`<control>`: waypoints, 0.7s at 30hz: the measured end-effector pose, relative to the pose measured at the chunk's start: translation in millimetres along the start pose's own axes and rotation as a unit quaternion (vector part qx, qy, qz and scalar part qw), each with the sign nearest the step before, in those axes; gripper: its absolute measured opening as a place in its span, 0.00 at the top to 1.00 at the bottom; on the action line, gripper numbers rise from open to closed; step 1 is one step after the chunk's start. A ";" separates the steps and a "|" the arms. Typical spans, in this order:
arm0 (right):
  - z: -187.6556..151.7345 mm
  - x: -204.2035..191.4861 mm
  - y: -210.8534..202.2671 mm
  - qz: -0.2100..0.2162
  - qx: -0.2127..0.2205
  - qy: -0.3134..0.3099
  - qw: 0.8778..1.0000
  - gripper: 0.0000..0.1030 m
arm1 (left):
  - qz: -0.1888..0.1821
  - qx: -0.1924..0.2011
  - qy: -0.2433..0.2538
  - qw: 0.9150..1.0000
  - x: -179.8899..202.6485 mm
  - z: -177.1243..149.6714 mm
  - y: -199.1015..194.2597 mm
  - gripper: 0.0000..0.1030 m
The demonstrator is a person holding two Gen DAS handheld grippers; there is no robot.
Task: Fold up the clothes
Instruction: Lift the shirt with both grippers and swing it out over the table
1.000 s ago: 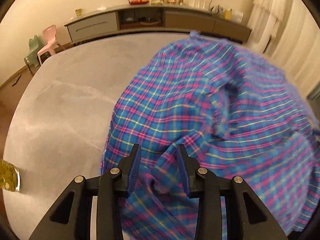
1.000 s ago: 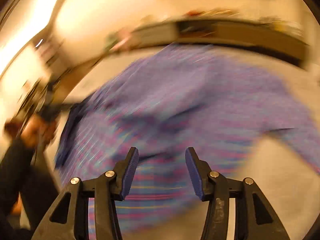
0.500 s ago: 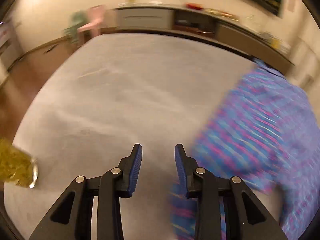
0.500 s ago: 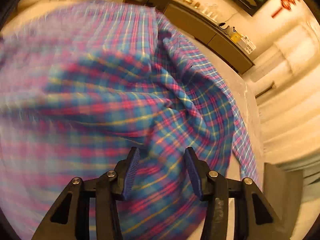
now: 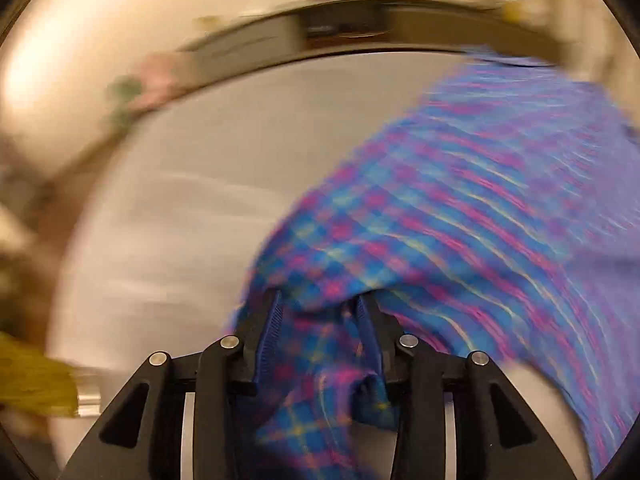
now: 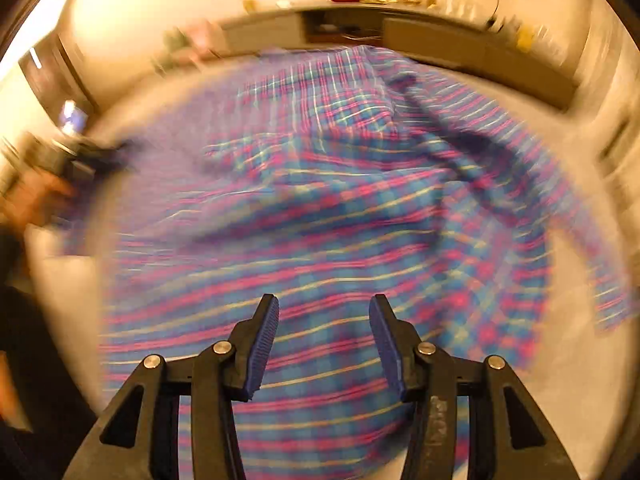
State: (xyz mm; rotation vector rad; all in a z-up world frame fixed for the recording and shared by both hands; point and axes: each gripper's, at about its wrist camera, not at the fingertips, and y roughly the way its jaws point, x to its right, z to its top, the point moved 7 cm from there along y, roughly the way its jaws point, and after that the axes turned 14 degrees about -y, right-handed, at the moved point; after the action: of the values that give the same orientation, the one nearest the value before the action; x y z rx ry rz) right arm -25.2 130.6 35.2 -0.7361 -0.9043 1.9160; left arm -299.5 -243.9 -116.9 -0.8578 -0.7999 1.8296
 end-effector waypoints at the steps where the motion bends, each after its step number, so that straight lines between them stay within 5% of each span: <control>1: 3.6 8.5 -8.9 0.011 0.021 0.019 1.000 0.51 | 0.020 0.003 -0.002 1.000 -4.3 2.2 -0.8 0.74; 2: 4.4 20.3 -20.3 0.003 0.040 0.040 0.998 0.51 | 0.039 0.007 -0.005 0.999 -8.6 4.3 -1.8 0.74; 5: -9.0 53.6 -23.7 -0.070 0.018 0.062 0.995 0.51 | -0.020 0.050 0.017 0.998 21.3 4.0 -55.2 0.74; 7: -18.1 62.0 -13.0 -0.092 -0.010 0.060 0.994 0.51 | -0.124 0.059 0.050 0.989 65.3 -19.7 -106.6 0.74; 11: -28.9 53.1 6.8 -0.104 -0.058 0.009 0.993 0.56 | -0.287 0.000 0.157 0.945 158.4 -118.5 -181.2 0.74; 14: -42.4 70.2 7.1 -0.110 -0.067 0.038 0.991 0.56 | -0.327 0.012 0.236 0.915 200.4 -188.7 -226.7 0.74; 18: -58.0 74.8 -28.9 -0.080 -0.011 0.089 0.993 0.56 | -0.389 0.019 0.278 0.878 209.2 -259.5 -280.1 0.73; 21: -76.1 62.6 -32.2 -0.046 -0.008 0.099 0.994 0.56 | -0.374 0.016 0.323 0.869 209.5 -300.9 -283.0 0.73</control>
State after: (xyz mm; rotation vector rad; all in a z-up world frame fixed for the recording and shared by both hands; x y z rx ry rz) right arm 20.0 220.5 10.0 -0.8633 -0.8166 1.7224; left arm 12.7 97.6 -96.6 -0.8925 -0.5410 0.7851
